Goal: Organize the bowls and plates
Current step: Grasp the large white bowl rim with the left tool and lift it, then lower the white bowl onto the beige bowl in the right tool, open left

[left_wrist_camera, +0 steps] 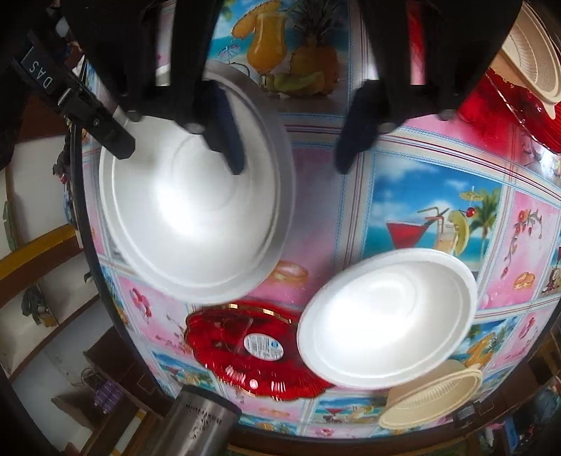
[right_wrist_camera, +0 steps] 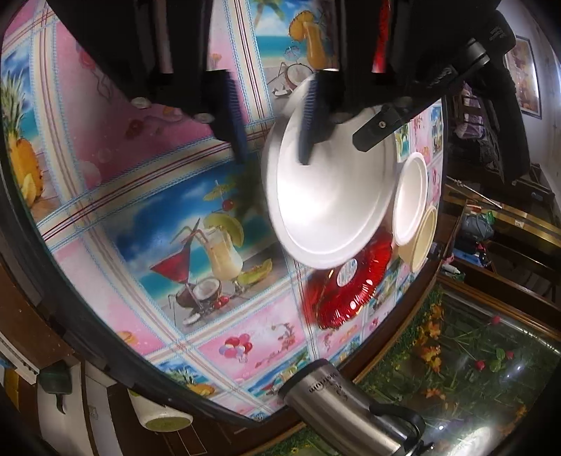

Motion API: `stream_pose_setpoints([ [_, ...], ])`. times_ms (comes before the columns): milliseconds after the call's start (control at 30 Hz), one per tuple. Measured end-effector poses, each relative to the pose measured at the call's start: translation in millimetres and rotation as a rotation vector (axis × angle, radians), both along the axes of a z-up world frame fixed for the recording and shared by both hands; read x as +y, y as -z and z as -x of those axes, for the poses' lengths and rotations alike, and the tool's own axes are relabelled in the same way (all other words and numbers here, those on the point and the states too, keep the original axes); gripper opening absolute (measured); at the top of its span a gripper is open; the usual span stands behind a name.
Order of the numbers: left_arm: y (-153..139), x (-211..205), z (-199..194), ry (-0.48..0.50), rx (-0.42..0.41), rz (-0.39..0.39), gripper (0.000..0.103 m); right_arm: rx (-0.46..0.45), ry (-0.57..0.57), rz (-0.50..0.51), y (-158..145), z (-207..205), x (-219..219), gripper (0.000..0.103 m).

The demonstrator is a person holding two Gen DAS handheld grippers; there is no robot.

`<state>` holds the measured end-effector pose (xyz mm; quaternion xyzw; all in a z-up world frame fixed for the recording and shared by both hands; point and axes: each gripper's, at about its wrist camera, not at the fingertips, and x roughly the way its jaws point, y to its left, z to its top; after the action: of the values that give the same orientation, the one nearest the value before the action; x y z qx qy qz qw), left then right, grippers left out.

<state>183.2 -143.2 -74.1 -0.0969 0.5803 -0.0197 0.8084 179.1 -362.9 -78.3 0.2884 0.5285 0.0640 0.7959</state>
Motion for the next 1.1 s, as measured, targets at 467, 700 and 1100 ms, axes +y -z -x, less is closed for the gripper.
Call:
stream_pose_setpoints([
  [467,-26,5,32,0.082,-0.095,-0.013,0.014,-0.076,-0.025,0.031,-25,25,16,0.007],
  [700,-48,22,62,0.079,-0.185,-0.028,0.014,-0.132,-0.058,0.055,-47,48,37,0.008],
  [1100,-70,59,101,0.037,-0.31,-0.042,0.014,-0.222,-0.122,0.096,-79,81,80,0.008],
])
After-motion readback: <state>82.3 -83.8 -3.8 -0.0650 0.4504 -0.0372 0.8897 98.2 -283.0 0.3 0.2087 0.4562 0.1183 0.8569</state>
